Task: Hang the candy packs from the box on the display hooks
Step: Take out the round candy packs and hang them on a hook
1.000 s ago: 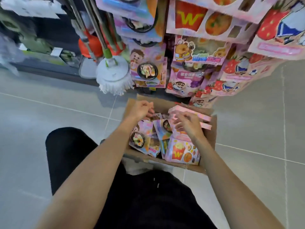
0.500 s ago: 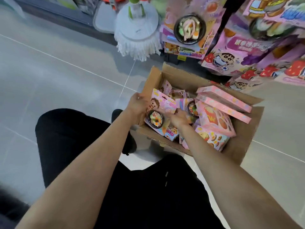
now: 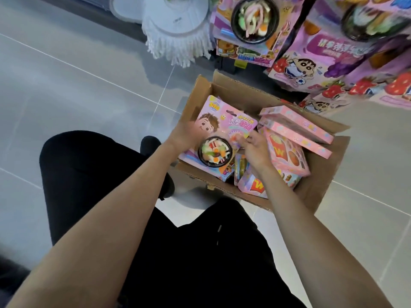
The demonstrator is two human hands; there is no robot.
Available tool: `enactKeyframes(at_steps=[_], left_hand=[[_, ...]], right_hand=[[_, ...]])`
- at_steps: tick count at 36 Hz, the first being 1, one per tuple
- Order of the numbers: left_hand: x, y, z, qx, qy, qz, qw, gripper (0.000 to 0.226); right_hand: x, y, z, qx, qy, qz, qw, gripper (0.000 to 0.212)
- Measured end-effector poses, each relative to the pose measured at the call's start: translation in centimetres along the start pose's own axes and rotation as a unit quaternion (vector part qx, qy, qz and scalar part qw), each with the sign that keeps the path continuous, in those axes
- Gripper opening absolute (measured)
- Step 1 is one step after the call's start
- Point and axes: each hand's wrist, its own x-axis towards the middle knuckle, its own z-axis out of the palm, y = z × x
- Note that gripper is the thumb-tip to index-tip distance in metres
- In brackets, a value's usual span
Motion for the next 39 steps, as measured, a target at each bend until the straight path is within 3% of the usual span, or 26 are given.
enactKeyframes(at_steps=[2,8,11,14,20,23,25,28,33,36,39], left_hand=[[-0.1,0.1,-0.2,-0.022,0.018,0.014,1.000,0.009],[1.7,-0.8,-3.3,-0.093,0.183,0.088,0.975,0.020],[1.7,-0.7,-5.1,-0.140,0.263,0.113,0.948,0.027],[1.3,-0.3,-6.2,-0.146,0.303,0.130,0.933,0.027],[0.0,-0.7,-7.4,-0.102,0.316,0.165,0.929,0.023],[0.0,-1.5,-8.2,-0.084,0.302,0.173,0.934,0.020],[0.2,-1.8,-8.7,-0.085,0.295,0.176,0.935,0.016],[0.4,-1.7,-9.0,-0.106,0.281,0.192,0.934,0.014],[0.8,-1.1,-9.1,-0.131,0.272,0.208,0.930,0.013],[0.9,-0.6,-8.8,-0.137,0.273,0.200,0.931,0.013],[1.0,-0.1,-8.3,-0.168,0.284,0.187,0.925,0.013]], right_hand=[[-0.2,-0.1,-0.4,0.017,-0.004,-0.004,1.000,0.015],[1.1,1.4,-1.2,0.047,0.121,0.042,0.991,0.024],[1.9,2.1,-0.5,0.015,0.080,0.083,0.993,0.016],[2.8,2.3,1.0,-0.030,0.041,0.108,0.993,0.021],[5.7,1.9,6.1,-0.054,0.027,0.131,0.990,0.021],[7.2,2.0,8.7,-0.032,0.012,0.174,0.984,0.047],[7.8,2.3,10.0,0.012,0.002,0.209,0.978,0.053],[9.1,3.4,11.1,-0.012,0.004,0.215,0.977,0.045],[9.9,4.0,10.4,-0.138,0.073,0.176,0.972,0.027],[8.9,3.9,9.0,-0.140,0.090,0.130,0.977,0.012],[6.9,4.2,7.1,-0.099,0.112,0.072,0.986,0.020]])
